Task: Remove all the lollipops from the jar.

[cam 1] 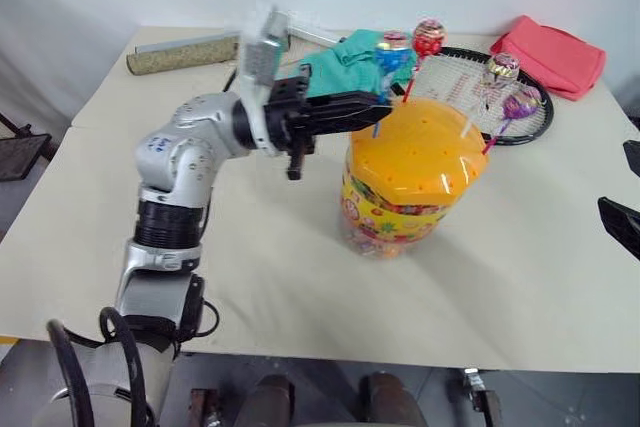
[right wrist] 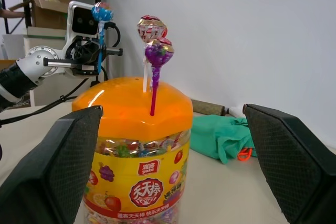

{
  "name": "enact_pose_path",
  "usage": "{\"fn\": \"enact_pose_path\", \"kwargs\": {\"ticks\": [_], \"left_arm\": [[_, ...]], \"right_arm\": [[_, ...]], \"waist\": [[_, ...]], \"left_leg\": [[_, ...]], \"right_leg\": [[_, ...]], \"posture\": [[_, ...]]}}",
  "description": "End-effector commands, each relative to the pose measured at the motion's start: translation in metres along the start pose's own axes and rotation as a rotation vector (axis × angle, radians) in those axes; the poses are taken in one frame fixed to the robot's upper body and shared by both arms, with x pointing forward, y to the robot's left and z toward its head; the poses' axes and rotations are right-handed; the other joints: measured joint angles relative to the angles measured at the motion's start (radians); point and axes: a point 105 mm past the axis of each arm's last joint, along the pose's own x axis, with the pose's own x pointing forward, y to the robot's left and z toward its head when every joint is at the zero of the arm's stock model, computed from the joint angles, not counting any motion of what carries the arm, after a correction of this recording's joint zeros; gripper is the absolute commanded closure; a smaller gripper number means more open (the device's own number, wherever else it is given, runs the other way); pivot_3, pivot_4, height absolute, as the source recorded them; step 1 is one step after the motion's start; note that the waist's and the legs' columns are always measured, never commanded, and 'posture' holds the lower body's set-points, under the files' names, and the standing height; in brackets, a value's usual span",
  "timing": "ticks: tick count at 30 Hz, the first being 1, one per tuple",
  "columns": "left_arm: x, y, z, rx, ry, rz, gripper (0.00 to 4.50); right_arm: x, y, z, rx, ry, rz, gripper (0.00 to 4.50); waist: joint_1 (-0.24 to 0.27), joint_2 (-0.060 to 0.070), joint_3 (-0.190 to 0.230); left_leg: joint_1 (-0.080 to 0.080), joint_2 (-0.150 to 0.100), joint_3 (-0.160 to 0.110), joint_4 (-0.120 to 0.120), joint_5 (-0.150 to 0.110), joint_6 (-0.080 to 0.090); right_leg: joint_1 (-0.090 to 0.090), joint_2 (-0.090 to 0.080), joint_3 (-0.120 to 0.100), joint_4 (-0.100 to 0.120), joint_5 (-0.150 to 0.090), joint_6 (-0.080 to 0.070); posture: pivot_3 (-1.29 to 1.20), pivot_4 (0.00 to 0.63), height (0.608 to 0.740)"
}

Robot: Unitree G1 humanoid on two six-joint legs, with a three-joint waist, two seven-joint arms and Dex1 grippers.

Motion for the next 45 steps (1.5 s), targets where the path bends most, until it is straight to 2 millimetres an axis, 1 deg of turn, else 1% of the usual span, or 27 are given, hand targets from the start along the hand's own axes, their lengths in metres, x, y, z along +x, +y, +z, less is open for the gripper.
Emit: {"fn": "enact_pose_path", "kwargs": {"ticks": [1, 4, 5, 6, 7, 8, 9, 10, 12, 13, 15, 17, 19, 20, 21, 24, 27, 28, 31, 35, 36, 38, 39, 40, 42, 44, 45], "left_arm": [[-0.027, -0.004, 0.02, 0.011, -0.038, 0.005, 4.46], [-0.051, -0.001, 0.03, 0.013, -0.039, 0.087, 4.46], [-0.061, -0.002, 0.029, 0.0, -0.015, 0.121, 4.46], [-0.068, -0.003, 0.028, -0.01, 0.002, 0.143, 4.46], [-0.086, 0.0, 0.016, -0.02, 0.065, 0.229, 4.46], [-0.108, 0.002, -0.001, -0.028, 0.142, 0.325, 4.46], [-0.122, 0.001, -0.012, -0.034, 0.198, 0.384, 4.46], [-0.14, -0.003, -0.027, -0.047, 0.259, 0.455, 4.46], [-0.157, -0.012, -0.039, -0.068, 0.288, 0.554, 4.46], [-0.162, -0.019, -0.043, -0.083, 0.295, 0.6, 4.46], [-0.163, -0.036, -0.051, -0.119, 0.321, 0.645, 4.46], [-0.162, -0.046, -0.059, -0.152, 0.371, 0.701, 4.46], [-0.171, -0.056, -0.076, -0.237, 0.462, 0.83, 4.46], [-0.175, -0.058, -0.081, -0.304, 0.452, 0.915, 4.46], [-0.179, -0.057, -0.086, -0.332, 0.439, 0.987, 4.46], [-0.18, -0.058, -0.097, -0.409, 0.416, 1.072, 4.46], [-0.191, -0.054, -0.108, -0.472, 0.412, 1.204, 3.78], [-0.193, -0.055, -0.113, -0.495, 0.421, 1.223, 3.48], [-0.196, -0.056, -0.122, -0.56, 0.43, 1.262, 2.57], [-0.195, -0.054, -0.123, -0.577, 0.429, 1.269, 1.38], [-0.194, -0.052, -0.12, -0.559, 0.411, 1.266, 1.14], [-0.196, -0.05, -0.111, -0.515, 0.377, 1.235, 0.47], [-0.2, -0.049, -0.099, -0.461, 0.332, 1.212, 0.17], [-0.206, -0.05, -0.086, -0.41, 0.298, 1.182, 0.02], [-0.219, -0.055, -0.062, -0.27, 0.28, 1.112, 0.02], [-0.225, -0.06, -0.052, -0.215, 0.291, 1.039, 0.02], [-0.223, -0.062, -0.047, -0.185, 0.3, 0.974, 0.02]], "right_arm": [[0.005, -0.002, 0.007, -0.024, 0.016, 0.06, 0.0], [0.005, -0.006, 0.004, -0.025, 0.035, 0.075, 0.0], [0.006, -0.007, 0.004, -0.026, 0.037, 0.079, 0.0], [0.006, -0.007, 0.004, -0.027, 0.038, 0.082, 0.0], [0.008, -0.007, 0.004, -0.027, 0.033, 0.086, 0.0], [0.011, -0.007, 0.004, -0.028, 0.03, 0.089, 0.0], [0.012, -0.007, 0.003, -0.028, 0.028, 0.091, 0.0], [0.014, -0.006, 0.002, -0.029, 0.03, 0.1, 0.0], [0.015, -0.005, 0.0, -0.032, 0.039, 0.111, 0.0], [0.014, -0.005, -0.003, -0.035, 0.054, 0.113, 0.0], [0.01, -0.005, -0.007, -0.045, 0.076, 0.108, 0.0], [0.006, -0.006, -0.01, -0.044, 0.09, 0.095, 0.0], [0.003, -0.007, -0.013, -0.042, 0.105, 0.079, 0.0], [0.003, -0.008, -0.015, -0.041, 0.106, 0.067, 0.0], [0.003, -0.008, -0.016, -0.04, 0.108, 0.061, 0.0], [0.002, -0.008, -0.022, -0.037, 0.118, 0.062, 0.0], [-0.001, -0.006, -0.029, -0.017, 0.144, 0.068, 0.0], [-0.002, -0.007, -0.03, -0.016, 0.148, 0.066, 0.0], [-0.004, -0.01, -0.029, -0.02, 0.15, 0.056, 0.0], [-0.003, -0.009, -0.029, -0.018, 0.146, 0.053, 0.0], [-0.003, -0.009, -0.029, -0.017, 0.143, 0.052, 0.0], [-0.003, -0.009, -0.029, -0.017, 0.139, 0.05, 0.0], [-0.003, -0.009, -0.028, -0.022, 0.135, 0.046, 0.0], [-0.003, -0.01, -0.025, -0.028, 0.127, 0.04, 0.0], [-0.003, -0.013, -0.02, -0.045, 0.111, 0.02, 0.0], [-0.003, -0.015, -0.017, -0.054, 0.107, 0.012, 0.0], [-0.003, -0.017, -0.014, -0.059, 0.103, 0.01, 0.0]], "waist": [[-0.001, 0.0, 0.0], [0.001, 0.0, 0.0], [0.001, 0.0, 0.0], [0.0, 0.0, 0.0], [0.001, 0.0, 0.0], [-0.001, 0.001, 0.0], [-0.004, 0.003, -0.002], [-0.006, 0.003, -0.002], [-0.013, 0.003, -0.002], [-0.015, 0.002, -0.001], [-0.016, 0.0, 0.0], [-0.011, -0.001, 0.0], [-0.002, -0.001, 0.0], [0.0, 0.001, 0.0], [0.003, 0.001, -0.001], [0.009, 0.001, -0.001], [0.005, 0.001, -0.001], [0.004, 0.001, -0.001], [0.003, 0.001, -0.001], [0.003, 0.001, -0.001], [0.003, 0.001, -0.001], [0.004, 0.001, -0.001], [0.004, 0.001, -0.001], [0.003, 0.001, -0.001], [-0.001, 0.001, -0.001], [-0.004, 0.001, -0.001], [-0.002, 0.001, -0.001]], "left_leg": [[0.0, 0.0, 0.0, 0.0, 0.0, 0.0], [0.0, 0.0, 0.0, 0.0, 0.0, 0.0], [0.0, 0.0, -0.001, 0.0, 0.0, 0.0], [0.0, 0.0, -0.001, 0.0, 0.0, 0.0], [0.0, 0.0, -0.001, 0.0, 0.0, 0.0], [0.0, 0.0, -0.001, 0.0, 0.0, 0.0], [0.001, 0.0, -0.002, 0.0, 0.0, 0.0], [0.002, 0.0, -0.003, -0.001, 0.0, 0.0], [0.001, 0.0, -0.005, -0.003, 0.0, 0.0], [0.001, 0.0, -0.006, -0.002, 0.0, 0.0], [-0.001, 0.001, -0.009, -0.002, 0.0, 0.0], [-0.002, 0.002, -0.011, -0.001, 0.0, 0.0], [-0.001, 0.002, -0.011, -0.001, 0.0, 0.0], [-0.001, 0.001, -0.01, -0.001, 0.0, 0.0], [0.0, 0.002, -0.009, -0.001, 0.0, 0.0], [0.0, 0.001, -0.01, 0.0, 0.0, 0.001], [0.0, 0.0, -0.009, 0.0, 0.0, 0.001], [0.0, -0.001, -0.009, 0.0, 0.0, 0.001], [0.0, -0.002, -0.009, -0.001, 0.0, 0.0], [0.0, -0.001, -0.008, -0.001, 0.0, 0.0], [0.0, -0.001, -0.008, -0.001, 0.0, 0.0], [0.0, -0.002, -0.008, -0.001, 0.0, 0.0], [0.0, -0.002, -0.008, -0.001, 0.0, 0.0], [0.0, -0.002, -0.008, -0.001, 0.0, 0.0], [0.0, -0.001, -0.007, -0.002, 0.0, 0.0], [0.001, -0.001, -0.006, -0.003, 0.0, -0.001], [0.001, -0.001, -0.006, -0.005, 0.0, -0.001]], "right_leg": [[0.0, 0.0, 0.0, 0.0, 0.0, 0.0], [0.0, 0.0, 0.0, 0.0, 0.0, 0.0], [0.0, 0.0, 0.0, 0.0, 0.0, 0.0], [0.0, 0.0, 0.0, 0.0, 0.0, 0.0], [-0.001, -0.001, 0.0, 0.0, 0.0, 0.0], [-0.001, -0.001, 0.0, 0.001, 0.0, 0.0], [-0.001, -0.001, 0.0, 0.0, 0.0, 0.0], [-0.001, -0.002, 0.0, 0.0, 0.0, 0.0], [-0.002, -0.001, 0.0, 0.0, 0.0, 0.0], [-0.002, -0.001, 0.0, 0.001, 0.0, 0.0], [-0.002, -0.003, -0.001, 0.0, 0.0, 0.0], [-0.003, -0.005, -0.001, 0.0, 0.0, 0.0], [-0.002, -0.006, 0.0, 0.0, 0.0, 0.0], [-0.002, -0.007, 0.0, -0.002, 0.0, 0.0], [-0.001, -0.007, 0.001, -0.002, 0.0, 0.001], [-0.001, -0.007, 0.001, -0.002, 0.0, 0.001], [-0.001, -0.006, 0.001, -0.002, 0.0, 0.001], [-0.001, -0.006, 0.001, -0.002, 0.0, 0.001], [-0.002, -0.005, 0.001, -0.001, 0.0, 0.001], [-0.002, -0.004, 0.001, -0.002, 0.0, 0.001], [-0.002, -0.004, 0.001, -0.002, 0.0, 0.001], [-0.002, -0.005, 0.001, -0.002, 0.0, 0.001], [-0.002, -0.005, 0.001, -0.002, 0.0, 0.001], [-0.002, -0.005, 0.001, -0.002, 0.0, 0.001], [-0.003, -0.004, 0.001, -0.003, 0.0, 0.0], [-0.004, -0.004, 0.001, -0.004, 0.0, 0.0], [-0.004, -0.004, 0.001, -0.004, 0.0, 0.0]], "posture": [[0.0, 0.15, 0.74], [0.0, 0.15, 0.74], [0.0, 0.15, 0.74], [0.0, 0.15, 0.74], [0.0, 0.15, 0.74], [0.0, 0.15, 0.74], [0.0, 0.15, 0.74], [0.0, 0.15, 0.74], [0.0, 0.15, 0.74], [0.0, 0.15, 0.74], [0.0, 0.15, 0.74], [0.0, 0.15, 0.74], [0.0, 0.15, 0.74], [0.0, 0.15, 0.74], [0.0, 0.15, 0.74], [0.0, 0.15, 0.74], [0.0, 0.15, 0.74], [0.0, 0.15, 0.74], [0.0, 0.15, 0.74], [0.0, 0.15, 0.74], [0.0, 0.15, 0.74], [0.0, 0.15, 0.74], [0.0, 0.15, 0.74], [0.0, 0.15, 0.74], [0.0, 0.15, 0.74], [0.0, 0.15, 0.74], [0.0, 0.15, 0.74]]}}
